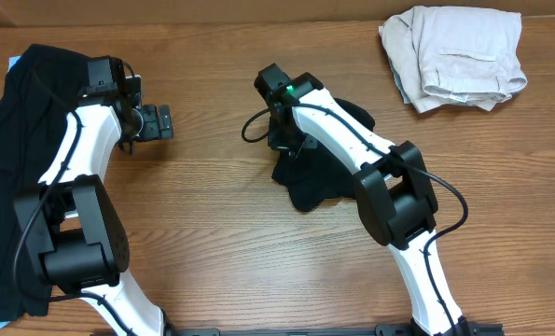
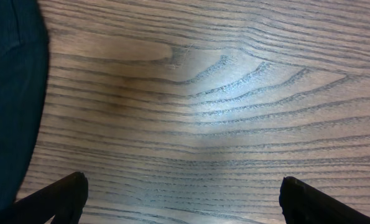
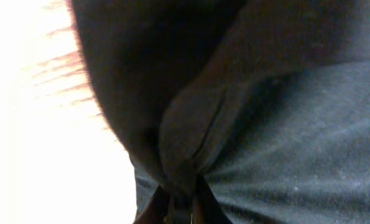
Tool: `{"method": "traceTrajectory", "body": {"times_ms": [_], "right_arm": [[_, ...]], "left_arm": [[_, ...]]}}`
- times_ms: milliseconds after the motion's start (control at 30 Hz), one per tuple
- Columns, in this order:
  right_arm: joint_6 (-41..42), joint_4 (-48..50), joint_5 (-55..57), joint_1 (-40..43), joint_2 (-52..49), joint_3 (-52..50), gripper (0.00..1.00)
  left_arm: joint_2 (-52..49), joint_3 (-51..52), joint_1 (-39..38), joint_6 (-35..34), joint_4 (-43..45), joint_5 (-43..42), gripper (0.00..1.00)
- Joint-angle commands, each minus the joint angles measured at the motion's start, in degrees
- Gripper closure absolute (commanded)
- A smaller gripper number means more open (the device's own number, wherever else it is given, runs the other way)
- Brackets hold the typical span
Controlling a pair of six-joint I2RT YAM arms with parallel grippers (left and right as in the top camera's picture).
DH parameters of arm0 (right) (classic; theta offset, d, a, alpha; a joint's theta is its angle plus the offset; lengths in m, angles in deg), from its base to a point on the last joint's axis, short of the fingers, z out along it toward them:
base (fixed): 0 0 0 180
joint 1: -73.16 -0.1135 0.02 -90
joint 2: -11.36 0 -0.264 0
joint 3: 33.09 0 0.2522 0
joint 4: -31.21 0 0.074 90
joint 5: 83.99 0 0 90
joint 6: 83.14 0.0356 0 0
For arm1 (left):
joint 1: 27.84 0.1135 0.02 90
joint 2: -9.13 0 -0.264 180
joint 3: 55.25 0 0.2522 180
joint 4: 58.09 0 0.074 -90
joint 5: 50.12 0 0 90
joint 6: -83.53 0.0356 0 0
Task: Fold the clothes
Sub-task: 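Grasp the black shirt bundle with the right gripper and lift it toward the top-right stack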
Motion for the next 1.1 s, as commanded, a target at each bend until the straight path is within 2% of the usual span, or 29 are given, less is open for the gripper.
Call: {"method": "traceTrajectory", "body": {"times_ms": [0, 200, 633, 867, 1067], "right_arm": [[-0.42, -1.64, -0.63, 1.6, -0.81, 1.84, 0.96], [-1.49, -10.88, -0.63, 5.42, 0.15, 11.93, 0.96], [-2.78, -29.73, -0.96, 18.93, 2.86, 48.43, 0.96], [-2.32, -29.2, -3.82, 25.77, 6.03, 54.62, 0.96], [9.49, -27.76, 2.14, 31.43, 9.05, 54.93, 0.96]], "left_arm": [[-0.11, 0.31, -0.02, -0.37, 0.24, 0.22, 0.0], [-0.11, 0.31, -0.02, -0.39, 0.26, 0.2, 0.0], [-0.11, 0.31, -0.02, -0.39, 0.28, 0.22, 0.0], [-0.11, 0.31, -0.02, -0.39, 0.26, 0.2, 0.0], [-0.11, 0.31, -0.02, -0.39, 0.42, 0.2, 0.0]]}}
